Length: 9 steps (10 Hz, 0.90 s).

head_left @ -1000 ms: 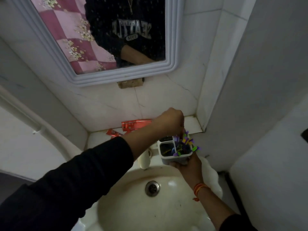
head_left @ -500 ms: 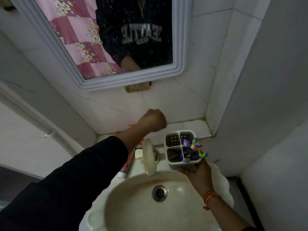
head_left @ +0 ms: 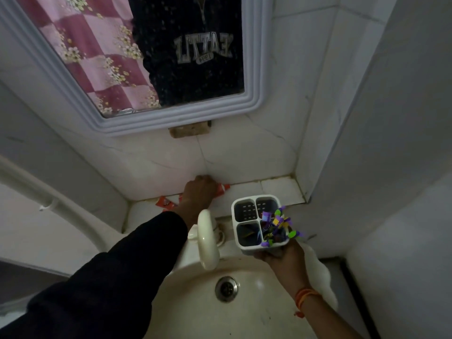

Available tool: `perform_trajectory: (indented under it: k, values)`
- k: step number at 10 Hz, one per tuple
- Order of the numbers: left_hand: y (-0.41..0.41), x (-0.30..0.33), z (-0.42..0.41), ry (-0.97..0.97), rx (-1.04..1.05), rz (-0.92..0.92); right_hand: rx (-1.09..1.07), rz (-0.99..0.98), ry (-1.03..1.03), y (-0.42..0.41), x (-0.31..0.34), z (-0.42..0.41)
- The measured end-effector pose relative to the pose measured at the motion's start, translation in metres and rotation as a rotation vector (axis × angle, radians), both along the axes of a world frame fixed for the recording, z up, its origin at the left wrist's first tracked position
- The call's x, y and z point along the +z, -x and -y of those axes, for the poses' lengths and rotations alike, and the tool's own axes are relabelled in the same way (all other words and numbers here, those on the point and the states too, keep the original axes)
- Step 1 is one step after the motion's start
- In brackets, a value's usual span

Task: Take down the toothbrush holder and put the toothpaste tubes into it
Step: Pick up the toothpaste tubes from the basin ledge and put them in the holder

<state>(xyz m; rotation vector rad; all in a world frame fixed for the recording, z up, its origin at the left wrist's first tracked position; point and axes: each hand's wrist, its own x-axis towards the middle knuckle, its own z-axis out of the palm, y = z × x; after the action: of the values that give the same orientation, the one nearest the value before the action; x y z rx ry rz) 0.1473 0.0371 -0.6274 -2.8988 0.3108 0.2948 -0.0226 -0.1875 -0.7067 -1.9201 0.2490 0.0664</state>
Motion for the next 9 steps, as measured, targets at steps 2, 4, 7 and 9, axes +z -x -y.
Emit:
perform_trajectory:
  k: [2, 4, 7, 9]
  values:
    - [0.008, 0.001, -0.002, -0.029, -0.086, 0.014, 0.004, -0.018, -0.022, 0.000, 0.000, 0.000]
    - [0.005, 0.032, 0.007, 0.054, -0.163, 0.171, -0.004, -0.013, -0.030, 0.000, 0.002, 0.001]
    - [0.035, 0.158, 0.055, 0.651, -0.121, 0.228, -0.002, -0.057, -0.053, -0.003, 0.003, 0.002]
    - [0.050, 0.168, 0.090, 0.541, -0.237, 0.074, -0.062, 0.058, -0.204, -0.002, -0.003, -0.001]
